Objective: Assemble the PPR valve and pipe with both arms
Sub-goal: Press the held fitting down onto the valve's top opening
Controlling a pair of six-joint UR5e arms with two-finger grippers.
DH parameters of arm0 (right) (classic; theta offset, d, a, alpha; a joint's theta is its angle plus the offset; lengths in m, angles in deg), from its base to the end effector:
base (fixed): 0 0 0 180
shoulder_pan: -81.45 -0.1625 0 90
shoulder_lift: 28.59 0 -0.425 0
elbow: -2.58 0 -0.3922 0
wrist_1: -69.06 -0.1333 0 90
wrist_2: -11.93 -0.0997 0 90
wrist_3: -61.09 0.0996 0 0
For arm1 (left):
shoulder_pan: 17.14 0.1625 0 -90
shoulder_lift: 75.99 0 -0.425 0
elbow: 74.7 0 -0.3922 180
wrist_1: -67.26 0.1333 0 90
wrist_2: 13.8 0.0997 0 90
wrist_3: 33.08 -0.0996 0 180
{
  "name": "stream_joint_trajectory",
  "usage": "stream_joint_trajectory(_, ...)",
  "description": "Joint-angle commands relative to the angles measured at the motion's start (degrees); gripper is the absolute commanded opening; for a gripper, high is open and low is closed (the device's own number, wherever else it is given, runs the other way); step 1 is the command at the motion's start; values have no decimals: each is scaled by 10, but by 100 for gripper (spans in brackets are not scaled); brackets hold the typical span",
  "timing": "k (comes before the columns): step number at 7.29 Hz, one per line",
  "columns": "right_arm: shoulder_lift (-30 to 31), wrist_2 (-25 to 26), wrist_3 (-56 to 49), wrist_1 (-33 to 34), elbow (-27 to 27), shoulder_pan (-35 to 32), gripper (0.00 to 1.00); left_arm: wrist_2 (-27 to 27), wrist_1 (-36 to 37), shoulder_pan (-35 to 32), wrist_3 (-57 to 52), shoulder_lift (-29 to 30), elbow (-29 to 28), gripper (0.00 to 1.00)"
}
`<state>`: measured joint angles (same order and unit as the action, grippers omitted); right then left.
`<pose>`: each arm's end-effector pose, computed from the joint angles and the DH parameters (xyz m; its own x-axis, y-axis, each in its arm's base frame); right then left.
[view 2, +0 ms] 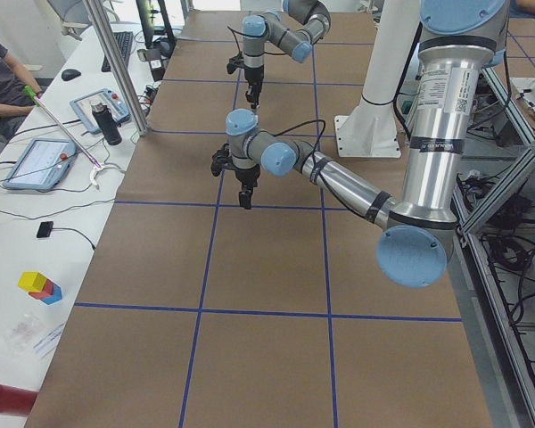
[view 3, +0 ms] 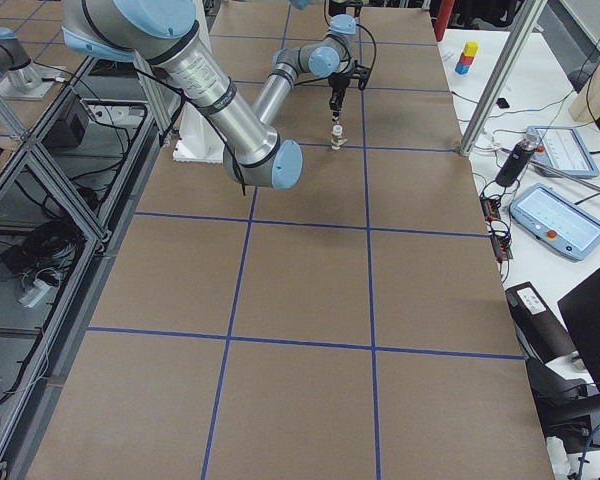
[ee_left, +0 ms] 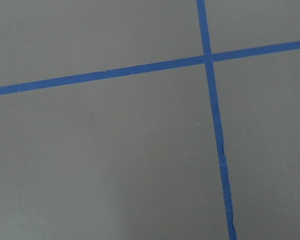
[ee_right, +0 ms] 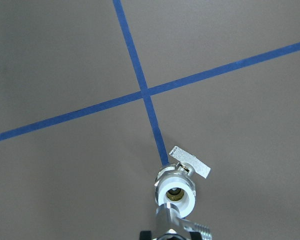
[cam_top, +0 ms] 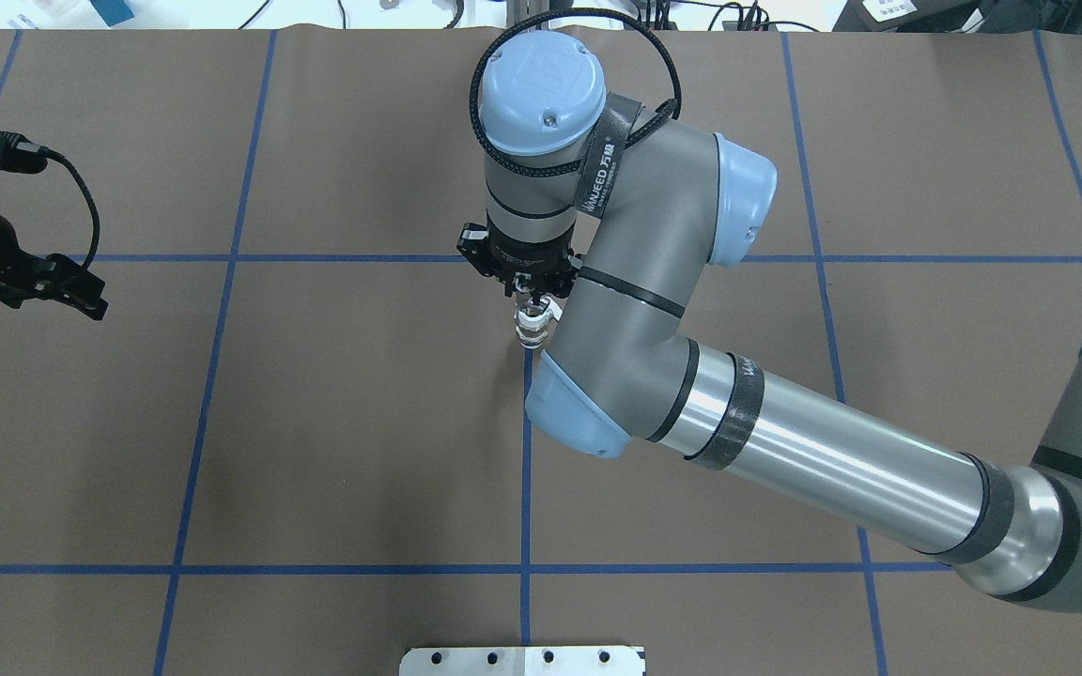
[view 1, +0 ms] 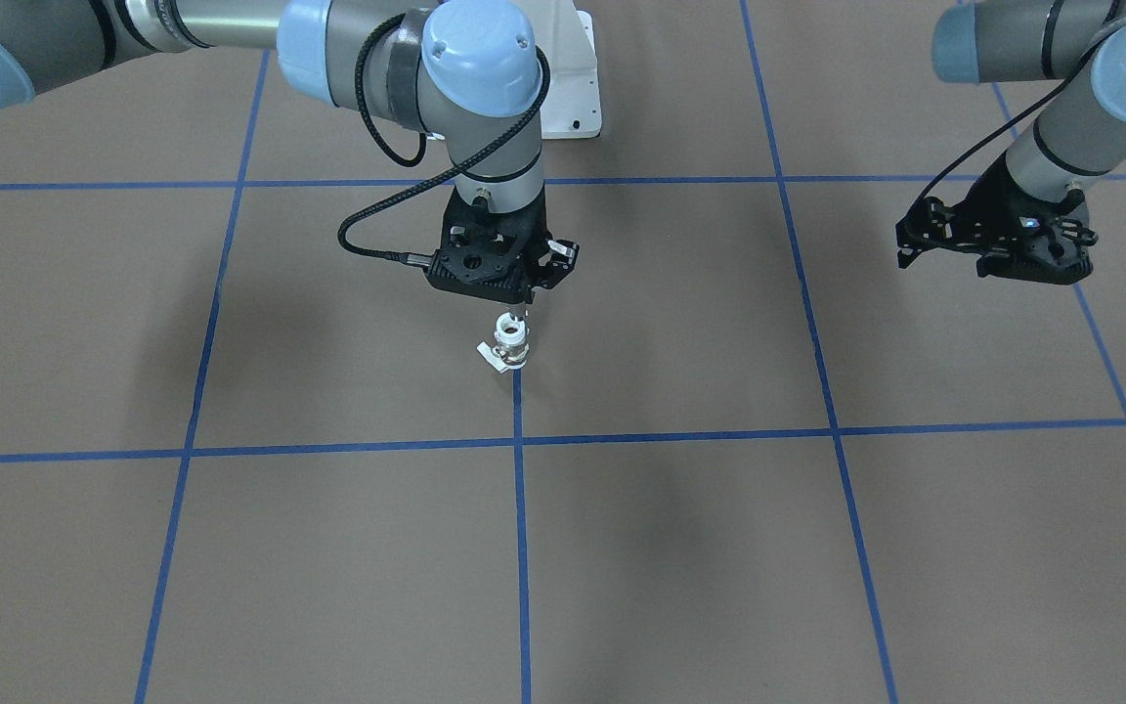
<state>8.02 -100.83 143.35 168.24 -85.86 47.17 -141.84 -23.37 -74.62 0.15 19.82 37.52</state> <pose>-0.5408 -0.4833 0.1076 0.6430 0.2880 0.7097 -0.2182 0.9571 -0.1907 0.2159 -0.4723 0.4220 0.6811 0.1572 -0.7151 -0.1177 0.9875 0.1049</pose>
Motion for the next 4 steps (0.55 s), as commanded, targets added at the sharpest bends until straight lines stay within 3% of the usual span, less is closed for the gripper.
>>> stream_joint_trajectory(1,0,1,-1,0,8,0,0,0,0,0,1,0,2,99)
stream_joint_trajectory(4,0,1,0,0,13,0,0,0,0,0,1,0,2,99)
